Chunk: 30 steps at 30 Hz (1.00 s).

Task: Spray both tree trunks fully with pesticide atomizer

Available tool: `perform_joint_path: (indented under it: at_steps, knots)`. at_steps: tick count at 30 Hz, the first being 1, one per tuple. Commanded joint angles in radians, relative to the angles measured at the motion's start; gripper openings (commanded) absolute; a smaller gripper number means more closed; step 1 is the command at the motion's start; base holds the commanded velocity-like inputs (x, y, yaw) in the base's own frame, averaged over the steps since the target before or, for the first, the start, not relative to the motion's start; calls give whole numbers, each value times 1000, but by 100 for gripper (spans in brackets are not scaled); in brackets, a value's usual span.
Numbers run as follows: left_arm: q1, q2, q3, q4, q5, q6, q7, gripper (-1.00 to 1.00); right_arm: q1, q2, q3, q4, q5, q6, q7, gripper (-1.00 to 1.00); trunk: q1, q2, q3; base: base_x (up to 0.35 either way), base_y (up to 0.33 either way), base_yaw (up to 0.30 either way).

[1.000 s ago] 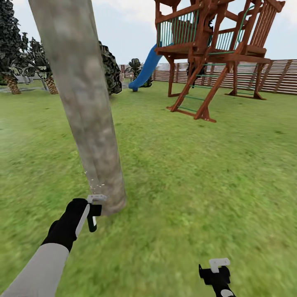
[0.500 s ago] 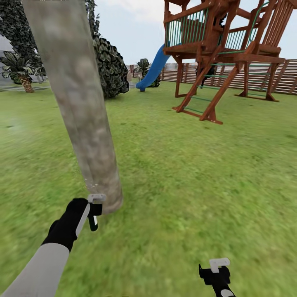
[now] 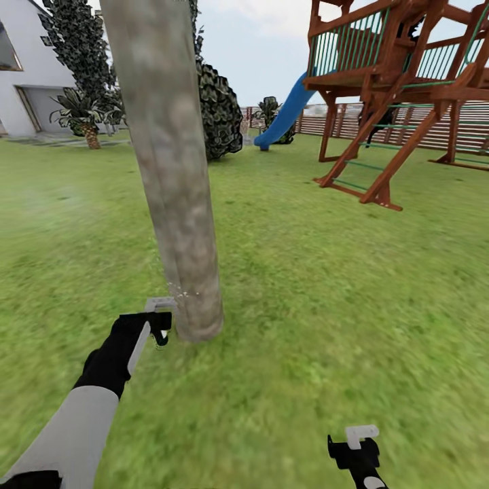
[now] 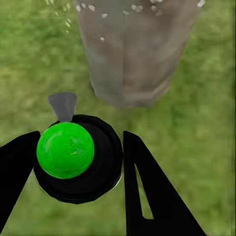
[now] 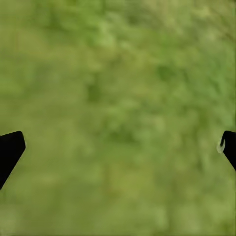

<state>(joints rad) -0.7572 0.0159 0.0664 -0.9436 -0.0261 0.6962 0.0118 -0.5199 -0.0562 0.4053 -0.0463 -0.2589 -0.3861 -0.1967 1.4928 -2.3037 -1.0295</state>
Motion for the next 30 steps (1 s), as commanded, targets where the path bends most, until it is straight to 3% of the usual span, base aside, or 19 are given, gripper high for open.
perform_joint_path:
  at_steps: [1, 3, 5, 7, 9, 10, 11, 12, 14, 18, 30]
  knots:
    - [-34, -23, -1, 0, -8, 40, -12, -100, 0, 0, 9, -1, -8, -2, -3, 100, 0, 0, -1, 0, 0, 126]
    - [-72, -37, -2, 0, -8, 89, -40, -100, 0, -2, 9, 0, -8, -2, -3, 100, 0, 0, -1, 0, 0, 36]
    - [-126, -20, -2, 1, -14, 178, -81, -100, 0, -3, 9, 0, -8, -2, -3, 100, 0, 0, -1, 0, 0, 7]
    - [-148, 31, -2, -3, -17, 226, -137, -100, 0, -5, 8, 0, -8, -2, -4, 100, 0, 0, -1, 0, 0, 1]
    - [-152, 50, -6, -8, -19, 235, -182, -100, 0, -6, 8, 0, -8, -2, -4, 100, 0, 0, -1, 0, 0, 0]
    - [-152, 75, -9, -8, -21, 237, -190, -100, 0, -7, 8, 0, -8, -2, -4, 100, 0, 0, -1, 0, 0, 0]
    - [-151, 135, -10, -3, -15, 238, -195, -100, 0, -6, 8, 0, -8, -2, -3, 100, 0, 0, -1, 0, 0, 0]
    - [-149, 148, -11, -2, -14, 238, -197, -100, 0, -5, 8, 0, -8, -2, -3, 100, 0, 0, -1, 0, 0, 0]
    - [-148, 148, -12, -9, -11, 239, -202, -100, 0, -5, 8, 0, -8, -2, -3, 100, 0, 0, -1, 14, -17, 0]
    - [-146, 146, -71, -11, -9, 238, -224, -100, 0, -5, 9, 0, -8, -2, -3, 100, 0, 0, -1, 141, -202, 0]
    - [-150, 144, -76, -12, -8, 241, -225, -100, 0, -5, 9, -1, -8, -2, -3, 100, 0, 0, -1, 1, -265, 0]
